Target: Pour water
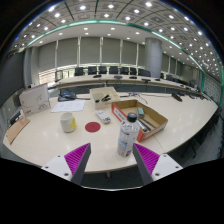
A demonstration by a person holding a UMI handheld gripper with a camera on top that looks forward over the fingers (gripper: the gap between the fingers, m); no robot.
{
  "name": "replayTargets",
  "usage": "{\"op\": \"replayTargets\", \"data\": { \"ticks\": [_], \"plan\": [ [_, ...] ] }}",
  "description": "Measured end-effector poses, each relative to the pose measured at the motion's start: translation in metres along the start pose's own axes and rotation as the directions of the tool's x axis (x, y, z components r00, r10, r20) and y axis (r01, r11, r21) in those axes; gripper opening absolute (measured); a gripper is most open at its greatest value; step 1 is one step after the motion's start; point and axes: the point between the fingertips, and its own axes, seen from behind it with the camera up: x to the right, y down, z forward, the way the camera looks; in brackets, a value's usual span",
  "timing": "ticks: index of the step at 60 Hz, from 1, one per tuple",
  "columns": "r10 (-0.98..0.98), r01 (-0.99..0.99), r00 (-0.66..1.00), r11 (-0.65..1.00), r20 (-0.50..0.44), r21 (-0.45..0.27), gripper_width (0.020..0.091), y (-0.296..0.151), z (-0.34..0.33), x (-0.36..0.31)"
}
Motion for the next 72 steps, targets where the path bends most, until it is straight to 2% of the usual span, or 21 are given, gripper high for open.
{"op": "replayTargets", "data": {
  "ticks": [8,25,27,29,33,36,45,50,58,65,72],
  "plan": [
    [0.006,-0.006,1.0,0.999,-0.013,0.033,0.0865,0.005,0.052,0.037],
    [0.0,-0.008,0.997,0.994,0.073,0.111,0.0845,0.01,0.146,0.054],
    [-0.011,0.001,0.997,0.993,0.077,0.121,0.0816,0.009,0.151,0.053],
    [-0.022,0.01,0.996,0.991,0.087,0.133,0.0756,0.006,0.161,0.053],
    [-0.038,0.026,0.996,0.988,0.076,0.149,0.0567,0.005,0.163,0.052],
    [-0.027,0.014,0.996,0.987,0.079,0.158,0.0564,0.003,0.163,0.049],
    [-0.035,0.02,0.995,0.989,0.096,0.145,0.0454,0.001,0.165,0.048],
    [-0.081,0.072,0.995,0.989,0.059,0.131,0.0402,-0.002,0.165,0.052],
    [-0.131,0.128,0.991,0.982,0.013,0.136,0.04,-0.028,0.163,0.053],
    [-0.222,0.228,0.973,0.961,-0.059,0.153,0.0399,-0.073,0.16,0.052],
    [-0.395,0.419,0.904,0.895,-0.163,0.153,0.0398,-0.124,0.16,0.036]
  ]
}}
